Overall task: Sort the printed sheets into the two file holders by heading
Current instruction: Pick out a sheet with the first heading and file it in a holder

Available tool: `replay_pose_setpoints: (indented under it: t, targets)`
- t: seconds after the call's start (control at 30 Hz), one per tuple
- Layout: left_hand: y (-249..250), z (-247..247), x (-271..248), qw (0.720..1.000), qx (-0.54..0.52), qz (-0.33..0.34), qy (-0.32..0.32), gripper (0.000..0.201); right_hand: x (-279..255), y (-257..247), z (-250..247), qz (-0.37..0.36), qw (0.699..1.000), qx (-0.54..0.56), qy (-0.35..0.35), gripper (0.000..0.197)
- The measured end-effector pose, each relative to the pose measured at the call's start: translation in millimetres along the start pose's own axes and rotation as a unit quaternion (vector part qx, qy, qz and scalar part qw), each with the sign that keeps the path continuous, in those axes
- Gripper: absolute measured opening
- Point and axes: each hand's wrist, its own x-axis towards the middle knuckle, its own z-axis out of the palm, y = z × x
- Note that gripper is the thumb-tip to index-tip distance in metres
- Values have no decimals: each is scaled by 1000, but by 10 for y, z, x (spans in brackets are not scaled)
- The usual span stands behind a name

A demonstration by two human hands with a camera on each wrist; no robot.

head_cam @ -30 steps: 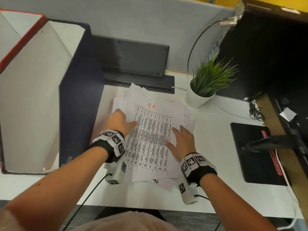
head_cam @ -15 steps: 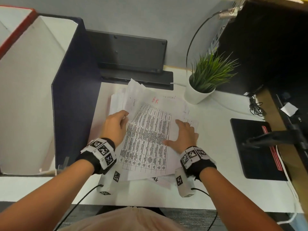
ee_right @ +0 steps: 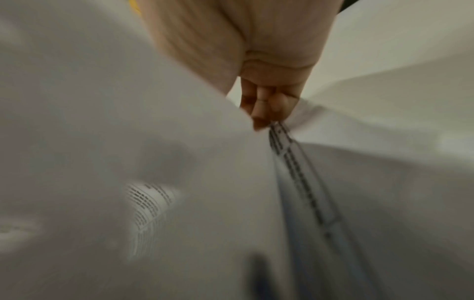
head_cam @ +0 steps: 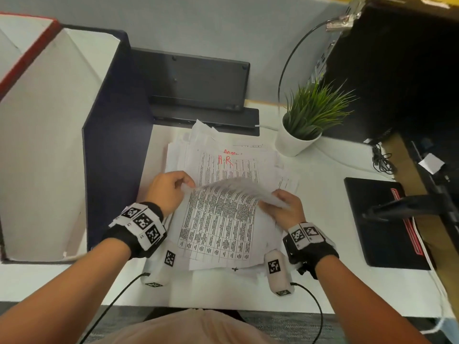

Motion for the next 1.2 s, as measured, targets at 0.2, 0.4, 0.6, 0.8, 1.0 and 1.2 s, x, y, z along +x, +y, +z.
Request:
replay_pose_setpoints:
  t: [0.2,0.4,0.6,0.8,1.0,1.2]
  targets:
    - [72,-60,234,988,-18,-152,28,22,-38,91,-59,29,998,57,-28,21]
    - [245,-56,335,974,128,-187,-14,16,-79,73,29,102,979,175,-7,29]
    - [251,-23,259,991,98,-89,21,18,-152,82,-20,-11,1000,-27,-1,17]
    - [272,11,101,987,-144,38,65,15,-119,96,-52,-40,999,3,5,32]
    - [269,-9,18,966,-256,42,16,14,-89,13,-53,-16,992,128,4,84]
    - [279,-84,79,947,-320,-14,-31,32,-105,-12,-61,-22,1000,19,-12,28]
